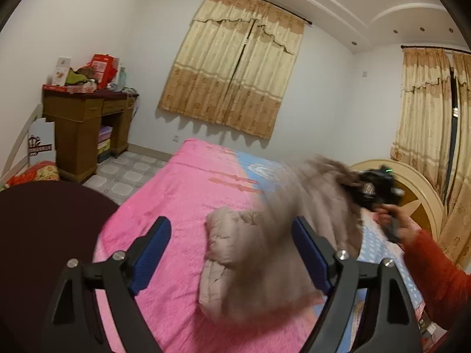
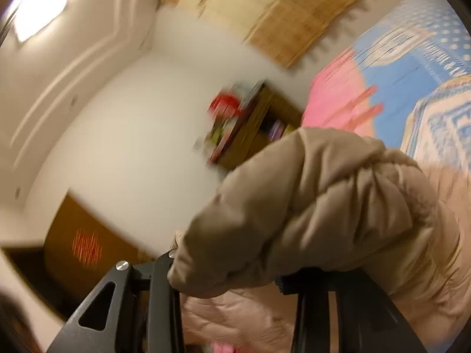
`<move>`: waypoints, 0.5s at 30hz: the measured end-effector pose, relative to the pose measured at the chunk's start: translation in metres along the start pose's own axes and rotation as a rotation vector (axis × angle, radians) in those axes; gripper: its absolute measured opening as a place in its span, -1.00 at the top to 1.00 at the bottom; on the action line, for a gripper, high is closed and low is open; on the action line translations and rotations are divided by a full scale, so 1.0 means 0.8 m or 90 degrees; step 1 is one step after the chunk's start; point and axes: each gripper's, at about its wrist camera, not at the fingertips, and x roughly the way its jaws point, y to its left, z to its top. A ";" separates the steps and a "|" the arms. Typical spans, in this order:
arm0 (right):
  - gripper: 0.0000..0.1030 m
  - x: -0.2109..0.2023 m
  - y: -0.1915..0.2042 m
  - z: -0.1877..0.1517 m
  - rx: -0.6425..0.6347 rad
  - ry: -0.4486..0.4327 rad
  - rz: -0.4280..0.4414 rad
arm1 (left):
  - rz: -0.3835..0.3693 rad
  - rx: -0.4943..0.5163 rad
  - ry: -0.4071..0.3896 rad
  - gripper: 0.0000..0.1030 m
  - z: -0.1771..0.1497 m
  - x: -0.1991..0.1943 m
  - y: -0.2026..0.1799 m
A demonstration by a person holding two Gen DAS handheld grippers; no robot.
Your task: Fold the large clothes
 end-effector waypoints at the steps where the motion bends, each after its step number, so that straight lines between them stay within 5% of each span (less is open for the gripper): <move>1: 0.28 0.012 -0.028 0.013 0.030 -0.023 -0.016 | -0.002 0.000 0.006 -0.66 0.000 0.017 -0.006; 8: 0.38 0.024 -0.184 0.000 0.104 -0.071 -0.213 | -0.025 0.022 0.073 -0.66 -0.009 0.148 -0.058; 11: 0.46 0.000 -0.205 0.000 0.098 -0.103 -0.256 | -0.022 0.022 0.100 -0.66 -0.009 0.205 -0.085; 15: 0.46 0.017 -0.198 -0.004 0.036 -0.045 -0.326 | 0.007 0.015 0.120 -0.66 0.003 0.271 -0.111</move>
